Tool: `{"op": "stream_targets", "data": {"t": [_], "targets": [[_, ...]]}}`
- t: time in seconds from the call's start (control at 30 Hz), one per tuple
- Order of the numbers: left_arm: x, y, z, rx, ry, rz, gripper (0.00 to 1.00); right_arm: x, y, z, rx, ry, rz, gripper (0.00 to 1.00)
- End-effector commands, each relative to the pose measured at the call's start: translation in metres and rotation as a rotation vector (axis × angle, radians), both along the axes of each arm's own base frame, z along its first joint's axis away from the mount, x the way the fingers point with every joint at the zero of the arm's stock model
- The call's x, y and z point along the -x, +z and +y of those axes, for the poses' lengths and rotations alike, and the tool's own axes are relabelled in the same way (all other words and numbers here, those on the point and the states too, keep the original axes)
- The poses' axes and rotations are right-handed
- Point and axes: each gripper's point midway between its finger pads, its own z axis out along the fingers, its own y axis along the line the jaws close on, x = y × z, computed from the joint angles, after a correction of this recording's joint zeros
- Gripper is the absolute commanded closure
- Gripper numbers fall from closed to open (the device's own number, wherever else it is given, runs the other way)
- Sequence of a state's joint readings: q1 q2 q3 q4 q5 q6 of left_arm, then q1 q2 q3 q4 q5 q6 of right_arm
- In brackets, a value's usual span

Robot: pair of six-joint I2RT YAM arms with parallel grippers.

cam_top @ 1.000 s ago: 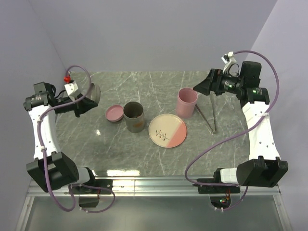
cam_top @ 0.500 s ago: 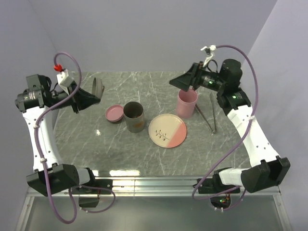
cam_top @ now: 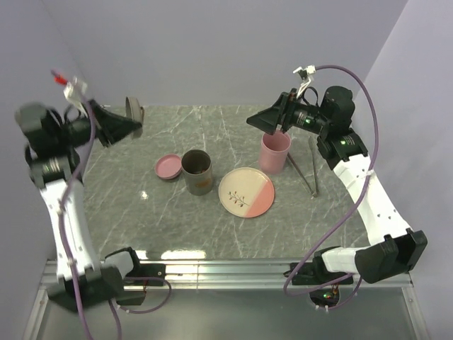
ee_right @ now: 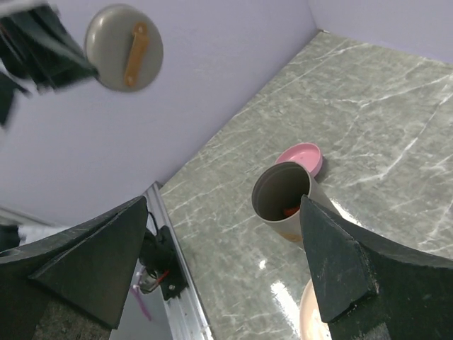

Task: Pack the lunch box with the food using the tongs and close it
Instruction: Pick up the box lid from the center of the board.

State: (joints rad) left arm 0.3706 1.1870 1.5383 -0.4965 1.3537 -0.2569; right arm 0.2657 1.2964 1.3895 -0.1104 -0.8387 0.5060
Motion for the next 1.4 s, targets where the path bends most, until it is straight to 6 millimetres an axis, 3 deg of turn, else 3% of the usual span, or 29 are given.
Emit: {"op": "stream_targets", "data": {"t": [0.0, 0.03, 0.17, 0.33, 0.47, 0.67, 0.8, 1.0, 1.07, 1.37], "targets": [[0.078, 0.078, -0.037, 0.105, -0.009, -0.430, 1.00, 0.016, 0.035, -0.001, -0.051, 0.027, -0.098, 0.06], [0.074, 0.082, -0.037, 0.211, 0.033, -0.424, 1.00, 0.018, 0.036, 0.000, -0.062, 0.038, -0.092, 0.06], [0.082, 0.093, -0.062, 0.410, -0.092, -0.333, 0.99, 0.026, 0.049, 0.008, -0.168, 0.117, -0.031, 0.09], [0.088, 0.107, -0.076, 0.482, -0.130, -0.375, 1.00, 0.027, 0.069, 0.014, -0.277, 0.159, 0.026, 0.10], [0.089, 0.099, -0.080, 0.504, -0.164, -0.369, 1.00, 0.037, 0.092, 0.028, -0.360, 0.231, 0.048, 0.11], [0.075, 0.078, -0.083, 0.560, -0.169, -0.278, 1.00, 0.041, 0.113, 0.070, -0.316, 0.307, -0.037, 0.17], [0.075, 0.078, -0.082, 0.591, -0.176, -0.282, 1.00, 0.030, 0.105, 0.103, -0.297, 0.319, -0.017, 0.20], [0.069, 0.077, -0.080, 0.607, -0.149, -0.270, 1.00, 0.036, 0.097, 0.146, -0.290, 0.361, 0.033, 0.27], [0.065, 0.078, -0.078, 0.625, -0.131, -0.257, 0.99, 0.039, 0.109, 0.152, -0.287, 0.350, -0.010, 0.28], [0.056, 0.064, -0.076, 0.654, -0.107, -0.211, 0.99, 0.039, 0.108, 0.176, -0.267, 0.314, 0.024, 0.33]]}}
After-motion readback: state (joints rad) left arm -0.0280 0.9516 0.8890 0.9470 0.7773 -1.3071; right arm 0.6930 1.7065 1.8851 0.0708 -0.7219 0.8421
